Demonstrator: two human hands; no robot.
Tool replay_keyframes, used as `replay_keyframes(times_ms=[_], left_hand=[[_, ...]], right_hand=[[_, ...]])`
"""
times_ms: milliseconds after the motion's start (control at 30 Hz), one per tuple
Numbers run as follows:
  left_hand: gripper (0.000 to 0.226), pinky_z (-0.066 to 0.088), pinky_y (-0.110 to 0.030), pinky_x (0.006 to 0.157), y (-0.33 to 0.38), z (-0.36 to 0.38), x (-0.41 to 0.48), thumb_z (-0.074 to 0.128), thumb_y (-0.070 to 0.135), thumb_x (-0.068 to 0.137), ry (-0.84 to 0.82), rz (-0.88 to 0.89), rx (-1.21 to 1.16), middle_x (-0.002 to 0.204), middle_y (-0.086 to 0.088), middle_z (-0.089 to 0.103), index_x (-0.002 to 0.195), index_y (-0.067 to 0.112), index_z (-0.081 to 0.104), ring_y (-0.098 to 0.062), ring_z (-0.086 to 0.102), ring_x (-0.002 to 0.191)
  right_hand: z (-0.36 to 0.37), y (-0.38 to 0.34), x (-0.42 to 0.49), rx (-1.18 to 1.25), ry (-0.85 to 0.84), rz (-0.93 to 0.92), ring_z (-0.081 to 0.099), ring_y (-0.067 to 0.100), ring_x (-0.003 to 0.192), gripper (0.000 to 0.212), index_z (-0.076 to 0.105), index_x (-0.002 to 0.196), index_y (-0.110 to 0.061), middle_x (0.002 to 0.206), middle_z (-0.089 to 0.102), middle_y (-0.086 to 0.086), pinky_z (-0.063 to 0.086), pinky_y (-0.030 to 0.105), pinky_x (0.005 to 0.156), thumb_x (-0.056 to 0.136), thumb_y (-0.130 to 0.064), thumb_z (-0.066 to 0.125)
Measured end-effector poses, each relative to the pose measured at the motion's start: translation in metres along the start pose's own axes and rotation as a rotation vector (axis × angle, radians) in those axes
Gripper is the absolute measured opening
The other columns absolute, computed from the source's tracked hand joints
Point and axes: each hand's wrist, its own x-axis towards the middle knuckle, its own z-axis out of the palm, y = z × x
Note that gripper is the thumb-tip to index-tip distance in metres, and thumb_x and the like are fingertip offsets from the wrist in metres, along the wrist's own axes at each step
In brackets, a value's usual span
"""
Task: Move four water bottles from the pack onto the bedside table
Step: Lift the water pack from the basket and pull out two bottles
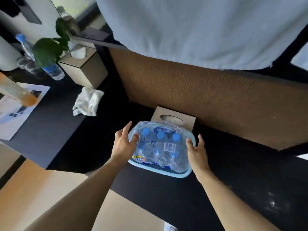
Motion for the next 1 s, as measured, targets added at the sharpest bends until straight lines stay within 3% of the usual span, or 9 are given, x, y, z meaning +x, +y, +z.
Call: replay_keyframes(times_ms=[67, 133, 233, 367, 433, 600, 733, 867, 1000], left_hand=[[0.063, 0.047, -0.035, 0.098, -0.004, 0.016, 0.01, 0.049, 0.057, 0.099, -0.044, -0.006, -0.017, 0.153, -0.007, 0.036, 0.157, 0.046, 0.028, -0.028, 0.054, 0.128], [0.062, 0.05, -0.036, 0.092, -0.009, 0.03, 0.014, 0.048, 0.06, 0.099, -0.067, -0.014, -0.008, 0.147, -0.003, 0.04, 0.156, 0.049, 0.027, -0.024, 0.058, 0.115], [0.057, 0.049, -0.034, 0.086, -0.02, 0.041, 0.014, 0.048, 0.056, 0.1, 0.032, 0.016, -0.003, 0.128, 0.004, 0.044, 0.154, 0.048, 0.031, -0.015, 0.053, 0.097], [0.039, 0.054, -0.037, 0.083, -0.024, 0.047, 0.015, 0.049, 0.044, 0.103, 0.092, 0.061, -0.08, 0.116, 0.004, 0.049, 0.142, 0.041, 0.047, -0.018, 0.06, 0.093], [0.03, 0.054, -0.037, 0.08, -0.021, 0.047, 0.014, 0.049, 0.04, 0.104, 0.102, 0.077, -0.091, 0.112, 0.001, 0.052, 0.134, 0.037, 0.053, -0.02, 0.062, 0.091], [0.017, 0.048, -0.029, 0.068, -0.015, 0.043, 0.011, 0.052, 0.032, 0.105, 0.11, 0.082, -0.055, 0.106, -0.005, 0.054, 0.121, 0.029, 0.056, -0.006, 0.055, 0.08], [0.011, 0.042, -0.023, 0.059, -0.008, 0.037, 0.013, 0.051, 0.022, 0.106, 0.11, 0.087, -0.022, 0.107, -0.012, 0.055, 0.105, 0.032, 0.053, -0.006, 0.052, 0.077], [0.027, 0.048, -0.036, 0.067, 0.007, 0.035, 0.002, 0.049, 0.019, 0.105, 0.167, 0.127, -0.046, 0.099, -0.01, 0.054, 0.093, 0.043, 0.046, -0.024, 0.059, 0.083], [0.013, 0.045, -0.036, 0.07, 0.043, 0.02, -0.034, 0.056, 0.022, 0.101, 0.324, 0.264, -0.011, 0.094, -0.001, 0.059, 0.096, 0.034, 0.056, -0.005, 0.056, 0.076]], right_hand=[[0.014, 0.007, 0.011, 0.009, 0.031, -0.046, 0.048, 0.033, 0.139, 0.068, 0.022, 0.159, -0.032, 0.158, 0.042, 0.01, 0.042, 0.048, 0.111, 0.099, -0.058, 0.042], [0.024, 0.02, 0.021, 0.032, 0.032, -0.084, 0.053, 0.03, 0.136, 0.071, 0.028, 0.151, -0.044, 0.156, 0.047, 0.001, 0.044, 0.052, 0.111, 0.089, -0.076, 0.038], [0.04, 0.048, 0.035, 0.1, 0.059, -0.057, 0.06, 0.027, 0.129, 0.078, 0.035, 0.145, -0.05, 0.147, 0.055, -0.002, 0.051, 0.056, 0.102, 0.078, -0.09, 0.039], [0.045, 0.039, 0.031, 0.177, 0.114, -0.083, 0.066, 0.024, 0.115, 0.046, 0.062, 0.132, -0.023, 0.125, 0.069, 0.003, 0.054, 0.049, 0.1, 0.1, -0.053, 0.047], [0.045, 0.037, 0.029, 0.234, 0.15, -0.06, 0.068, 0.024, 0.109, 0.036, 0.068, 0.121, -0.02, 0.116, 0.072, 0.004, 0.055, 0.047, 0.099, 0.104, -0.042, 0.046], [0.045, 0.03, 0.023, 0.219, 0.206, -0.02, 0.068, 0.025, 0.102, 0.037, 0.072, 0.114, -0.015, 0.1, 0.071, 0.001, 0.054, 0.043, 0.095, 0.105, -0.038, 0.045], [0.041, 0.013, 0.019, 0.193, 0.182, 0.001, 0.069, 0.028, 0.1, 0.038, 0.072, 0.113, -0.015, 0.091, 0.067, -0.001, 0.055, 0.044, 0.093, 0.105, -0.039, 0.044], [0.028, 0.0, 0.018, 0.267, 0.202, -0.032, 0.068, 0.024, 0.092, 0.032, 0.071, 0.106, -0.014, 0.086, 0.066, -0.003, 0.05, 0.032, 0.08, 0.106, -0.034, 0.045], [0.004, -0.008, 0.002, 0.37, 0.213, -0.098, 0.071, 0.019, 0.095, 0.029, 0.071, 0.102, -0.018, 0.096, 0.073, -0.001, 0.058, 0.038, 0.087, 0.105, -0.034, 0.047]])
